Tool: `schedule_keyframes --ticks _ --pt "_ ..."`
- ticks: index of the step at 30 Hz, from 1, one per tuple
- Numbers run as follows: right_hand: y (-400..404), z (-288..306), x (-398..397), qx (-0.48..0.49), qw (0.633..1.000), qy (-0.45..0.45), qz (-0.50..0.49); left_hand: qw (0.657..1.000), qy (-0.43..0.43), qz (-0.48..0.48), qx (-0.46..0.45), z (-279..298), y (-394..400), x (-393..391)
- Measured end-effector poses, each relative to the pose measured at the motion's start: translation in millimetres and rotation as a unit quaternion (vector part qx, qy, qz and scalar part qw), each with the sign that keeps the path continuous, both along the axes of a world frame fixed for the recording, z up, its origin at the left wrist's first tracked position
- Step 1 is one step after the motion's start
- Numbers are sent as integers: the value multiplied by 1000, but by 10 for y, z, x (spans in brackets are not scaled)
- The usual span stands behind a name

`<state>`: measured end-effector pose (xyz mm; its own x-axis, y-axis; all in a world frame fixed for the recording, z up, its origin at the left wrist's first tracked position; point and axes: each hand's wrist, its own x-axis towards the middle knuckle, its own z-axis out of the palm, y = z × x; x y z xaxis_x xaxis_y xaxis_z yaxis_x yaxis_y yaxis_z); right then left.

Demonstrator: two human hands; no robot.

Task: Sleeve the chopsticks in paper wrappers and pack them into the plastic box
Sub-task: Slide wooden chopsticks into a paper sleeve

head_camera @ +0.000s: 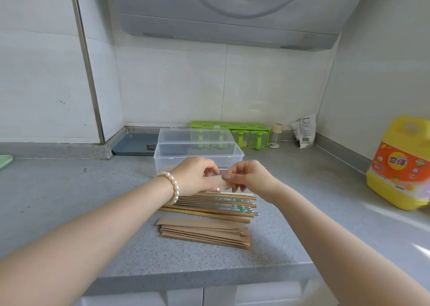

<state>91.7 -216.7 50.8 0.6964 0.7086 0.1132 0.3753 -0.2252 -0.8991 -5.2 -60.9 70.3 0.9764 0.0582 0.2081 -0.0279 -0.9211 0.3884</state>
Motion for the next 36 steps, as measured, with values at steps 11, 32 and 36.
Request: schedule_keyframes --ticks 11,32,36 --pt "-57 -15 293 44 996 13 -81 972 179 2 -150 73 169 53" --pt "81 -579 832 -199 972 -112 -56 959 232 48 -154 -334 558 175" --pt "42 -584 846 -218 962 -149 -76 960 229 47 -151 -375 566 199"
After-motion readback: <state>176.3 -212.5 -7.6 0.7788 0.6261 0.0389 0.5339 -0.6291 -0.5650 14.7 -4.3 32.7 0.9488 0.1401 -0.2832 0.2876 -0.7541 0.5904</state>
